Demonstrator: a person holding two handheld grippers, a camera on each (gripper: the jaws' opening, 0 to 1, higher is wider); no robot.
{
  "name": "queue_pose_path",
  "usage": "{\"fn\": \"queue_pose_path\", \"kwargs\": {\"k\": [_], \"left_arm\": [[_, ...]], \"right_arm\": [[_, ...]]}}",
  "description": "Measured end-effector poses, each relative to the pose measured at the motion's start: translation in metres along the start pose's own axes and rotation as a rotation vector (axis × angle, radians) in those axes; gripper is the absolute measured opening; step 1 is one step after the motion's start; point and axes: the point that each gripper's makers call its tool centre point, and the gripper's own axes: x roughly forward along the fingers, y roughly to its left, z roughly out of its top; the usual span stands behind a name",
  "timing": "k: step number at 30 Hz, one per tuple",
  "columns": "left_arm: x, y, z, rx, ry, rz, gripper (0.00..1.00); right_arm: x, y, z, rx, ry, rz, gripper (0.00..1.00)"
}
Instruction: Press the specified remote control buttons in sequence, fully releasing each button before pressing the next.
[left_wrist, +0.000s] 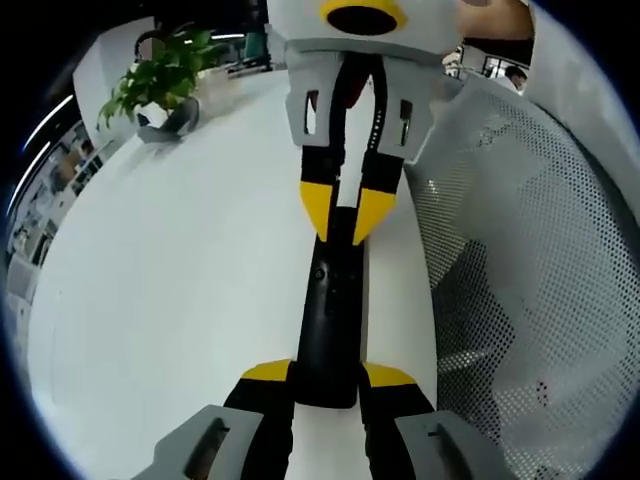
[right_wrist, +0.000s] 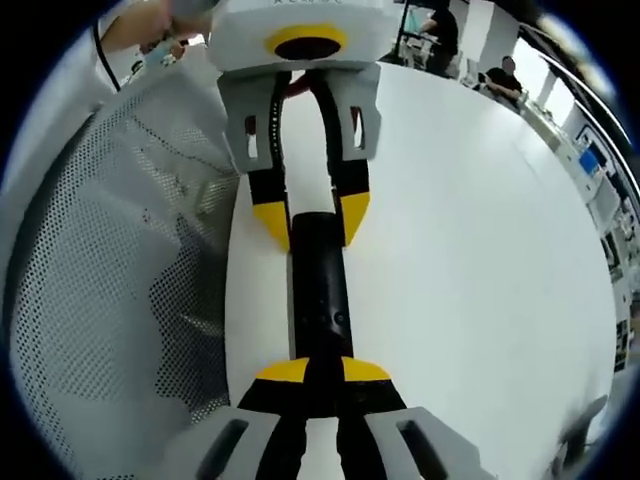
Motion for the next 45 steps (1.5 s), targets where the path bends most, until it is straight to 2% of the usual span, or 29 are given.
{"fn": "queue_pose_path", "kwargs": {"k": [3, 5, 8, 11, 13, 17, 19, 24, 26, 28, 30, 32, 35, 37, 40, 44, 45], "left_arm": [[0.0002, 0.0003, 0.0002, 0.004, 0.013, -0.004, 0.25], [0.0001, 0.0002, -0.0001, 0.008, 0.016, -0.005, 0.25], [0.0000, 0.0003, -0.0003, 0.000, 0.012, 0.000, 0.25], [0.0000, 0.0007, -0.0002, -0.010, 0.010, 0.004, 0.25], [0.0001, 0.0008, -0.0001, -0.008, 0.016, 0.003, 0.25], [0.0003, 0.0013, -0.0001, -0.010, 0.024, 0.001, 0.25], [0.0002, 0.0014, -0.0002, -0.014, 0.018, 0.003, 0.25], [0.0004, 0.0019, -0.0002, -0.023, -0.002, 0.005, 0.25], [0.0007, 0.0019, 0.0000, -0.026, -0.004, 0.007, 0.25], [0.0007, 0.0018, 0.0001, -0.021, -0.002, 0.009, 0.25], [0.0009, 0.0018, 0.0001, -0.016, 0.003, 0.007, 0.25], [0.0010, 0.0019, 0.0001, -0.014, 0.007, 0.004, 0.25], [0.0011, 0.0018, 0.0001, -0.008, 0.017, 0.003, 0.25], [0.0011, 0.0016, 0.0001, -0.010, 0.019, 0.006, 0.25], [0.0008, 0.0016, -0.0003, -0.018, 0.008, 0.007, 0.25], [0.0008, 0.0015, 0.0000, -0.018, 0.002, 0.006, 0.25], [0.0009, 0.0014, 0.0000, -0.014, 0.005, 0.006, 0.25]], "right_arm": [[-0.0005, -0.0006, -0.0014, 0.021, 0.008, -0.002, 0.06], [-0.0012, -0.0008, -0.0018, 0.052, -0.034, -0.014, 0.06], [-0.0030, -0.0008, -0.0012, 0.010, -0.108, -0.039, 0.06], [-0.0040, -0.0011, -0.0013, 0.086, -0.187, -0.050, 0.06], [-0.0045, -0.0019, -0.0015, 0.127, -0.206, -0.056, 0.05], [-0.0047, -0.0008, -0.0013, 0.132, -0.208, -0.066, 0.05], [-0.0056, 0.0008, -0.0038, 0.099, -0.187, -0.080, 0.04], [-0.0049, 0.0014, -0.0050, 0.083, -0.168, -0.108, 0.04], [-0.0042, 0.0007, -0.0050, 0.044, -0.126, -0.103, 0.04], [-0.0034, 0.0006, -0.0052, 0.052, -0.083, -0.090, 0.04], [-0.0027, 0.0002, -0.0055, 0.119, -0.028, -0.065, 0.04], [-0.0021, 0.0000, -0.0054, 0.061, 0.015, -0.042, 0.04], [-0.0011, -0.0001, -0.0039, 0.066, 0.035, -0.047, 0.04], [-0.0019, -0.0002, -0.0054, 0.078, 0.031, -0.057, 0.04], [-0.0032, -0.0008, -0.0064, 0.117, -0.011, -0.077, 0.04], [-0.0040, -0.0012, -0.0047, 0.151, -0.104, -0.113, 0.04], [-0.0050, -0.0016, -0.0044, 0.200, -0.153, -0.125, 0.03]]}}
